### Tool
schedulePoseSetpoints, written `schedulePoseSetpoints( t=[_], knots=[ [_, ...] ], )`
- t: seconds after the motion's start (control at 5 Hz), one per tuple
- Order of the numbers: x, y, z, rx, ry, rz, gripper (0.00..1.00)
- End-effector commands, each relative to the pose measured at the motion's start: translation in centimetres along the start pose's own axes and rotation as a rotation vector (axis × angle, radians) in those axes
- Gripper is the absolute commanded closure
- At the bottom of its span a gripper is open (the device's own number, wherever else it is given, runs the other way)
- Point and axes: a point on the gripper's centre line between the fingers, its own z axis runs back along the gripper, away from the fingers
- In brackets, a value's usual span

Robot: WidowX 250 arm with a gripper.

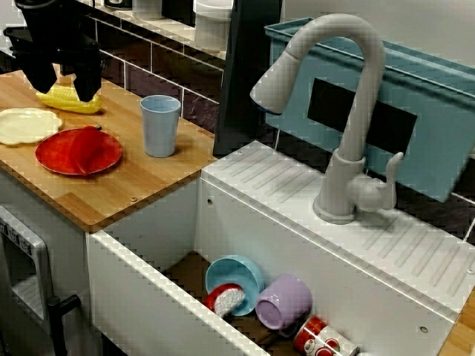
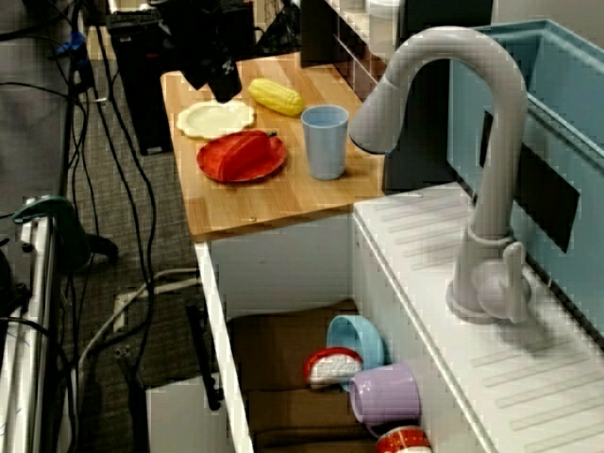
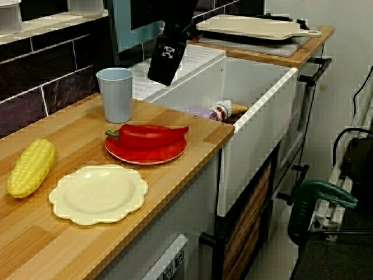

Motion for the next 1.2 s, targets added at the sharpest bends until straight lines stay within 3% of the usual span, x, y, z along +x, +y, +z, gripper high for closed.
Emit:
schedulePoseSetpoints(
  t=[0.0, 1.0],
  knots=[
    [2.2, 0.8, 0.0, -0.008, -0.049, 0.04, 0.0],
    [1.0, 0.0, -3.9, 0.018, -0.063, 0.078, 0.0]
  ],
)
